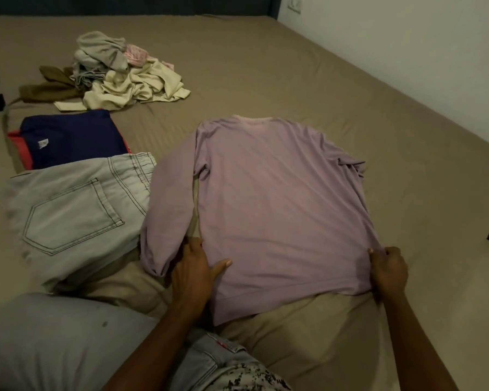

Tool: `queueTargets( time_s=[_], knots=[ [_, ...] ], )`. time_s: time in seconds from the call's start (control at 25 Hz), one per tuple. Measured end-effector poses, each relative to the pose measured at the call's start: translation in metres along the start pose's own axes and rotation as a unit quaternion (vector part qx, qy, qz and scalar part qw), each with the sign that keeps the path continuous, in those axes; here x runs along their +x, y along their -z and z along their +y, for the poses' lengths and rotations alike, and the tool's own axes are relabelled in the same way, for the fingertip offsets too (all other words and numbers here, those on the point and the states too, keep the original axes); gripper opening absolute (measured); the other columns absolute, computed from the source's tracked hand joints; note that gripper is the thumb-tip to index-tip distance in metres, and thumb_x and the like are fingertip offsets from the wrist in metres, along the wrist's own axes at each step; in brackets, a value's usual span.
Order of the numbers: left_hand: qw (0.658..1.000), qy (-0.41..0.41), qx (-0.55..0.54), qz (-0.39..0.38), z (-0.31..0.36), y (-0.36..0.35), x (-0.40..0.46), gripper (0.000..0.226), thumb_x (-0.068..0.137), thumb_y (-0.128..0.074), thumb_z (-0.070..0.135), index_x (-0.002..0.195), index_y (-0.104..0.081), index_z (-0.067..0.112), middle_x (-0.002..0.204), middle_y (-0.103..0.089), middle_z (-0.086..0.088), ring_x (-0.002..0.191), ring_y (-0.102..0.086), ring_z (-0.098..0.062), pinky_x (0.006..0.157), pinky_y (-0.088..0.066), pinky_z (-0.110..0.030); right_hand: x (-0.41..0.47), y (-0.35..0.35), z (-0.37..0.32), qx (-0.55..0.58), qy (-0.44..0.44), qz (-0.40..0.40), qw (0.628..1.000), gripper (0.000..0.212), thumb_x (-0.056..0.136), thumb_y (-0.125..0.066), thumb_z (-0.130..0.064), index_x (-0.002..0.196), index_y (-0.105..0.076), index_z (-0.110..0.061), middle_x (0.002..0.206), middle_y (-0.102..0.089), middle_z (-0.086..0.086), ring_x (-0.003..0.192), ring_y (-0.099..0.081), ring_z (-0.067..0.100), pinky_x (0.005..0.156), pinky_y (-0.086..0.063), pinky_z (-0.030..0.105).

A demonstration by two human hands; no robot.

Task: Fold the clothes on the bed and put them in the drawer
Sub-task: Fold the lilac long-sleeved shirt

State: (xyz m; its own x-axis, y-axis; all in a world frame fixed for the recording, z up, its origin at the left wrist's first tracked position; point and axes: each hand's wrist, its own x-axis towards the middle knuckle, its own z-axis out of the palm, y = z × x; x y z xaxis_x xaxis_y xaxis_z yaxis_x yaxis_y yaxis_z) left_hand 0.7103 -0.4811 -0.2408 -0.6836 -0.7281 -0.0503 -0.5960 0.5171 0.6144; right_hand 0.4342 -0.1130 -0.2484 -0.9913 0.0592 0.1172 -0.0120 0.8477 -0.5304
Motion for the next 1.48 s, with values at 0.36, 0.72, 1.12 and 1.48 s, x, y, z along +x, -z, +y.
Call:
queueTargets(
  time_s=[0.36,0.72,1.12,1.48],
  knots=[
    [0.981,0.03,-0.183,-0.049,-0.026,-0.005,0.002,0.047,0.075,-0.09,0.037,0.062,-0.056,0.006,0.053,-0.055,-0.006,0.047,-0.047,-0.013,0.048,-0.032,-0.028,-0.019,0.003,-0.015,-0.055,-0.033,0.008,0.998,0.041,0.101,-0.051,-0.043,0.105,-0.053,-0.002,0.102,-0.064,0.028,0.091,-0.064,0.047,0.079,-0.05,0.05],
    [0.894,0.104,-0.378,-0.217,-0.01,0.0,-0.008,0.045,0.064,-0.097,0.011,0.104,-0.075,0.01,0.097,-0.077,0.005,0.086,-0.072,-0.009,0.062,-0.055,-0.017,-0.007,0.031,-0.011,0.113,-0.086,-0.013,0.99,0.039,0.081,-0.08,-0.032,0.1,-0.062,-0.002,0.101,-0.069,0.021,0.086,-0.061,0.031,0.073,-0.047,0.039],
    [0.994,0.103,-0.023,0.035,-0.008,0.037,-0.02,0.064,0.087,-0.065,0.066,0.057,-0.061,0.01,0.058,-0.065,-0.009,0.059,-0.066,-0.03,0.055,-0.042,-0.033,-0.036,-0.001,-0.04,-0.283,0.15,0.118,0.94,0.023,0.078,-0.039,-0.011,0.098,-0.047,-0.001,0.099,-0.049,0.03,0.088,-0.048,0.042,0.079,-0.035,0.05],
    [0.945,0.209,-0.097,0.231,-0.031,0.06,-0.013,0.045,0.072,-0.084,0.047,0.102,-0.063,0.019,0.098,-0.072,-0.006,0.09,-0.067,-0.031,0.071,-0.05,-0.036,-0.119,-0.094,-0.185,-0.098,0.36,-0.039,0.927,0.034,0.081,-0.06,0.004,0.115,-0.061,0.003,0.12,-0.054,0.026,0.098,-0.054,0.042,0.085,-0.048,0.048]
  ],
)
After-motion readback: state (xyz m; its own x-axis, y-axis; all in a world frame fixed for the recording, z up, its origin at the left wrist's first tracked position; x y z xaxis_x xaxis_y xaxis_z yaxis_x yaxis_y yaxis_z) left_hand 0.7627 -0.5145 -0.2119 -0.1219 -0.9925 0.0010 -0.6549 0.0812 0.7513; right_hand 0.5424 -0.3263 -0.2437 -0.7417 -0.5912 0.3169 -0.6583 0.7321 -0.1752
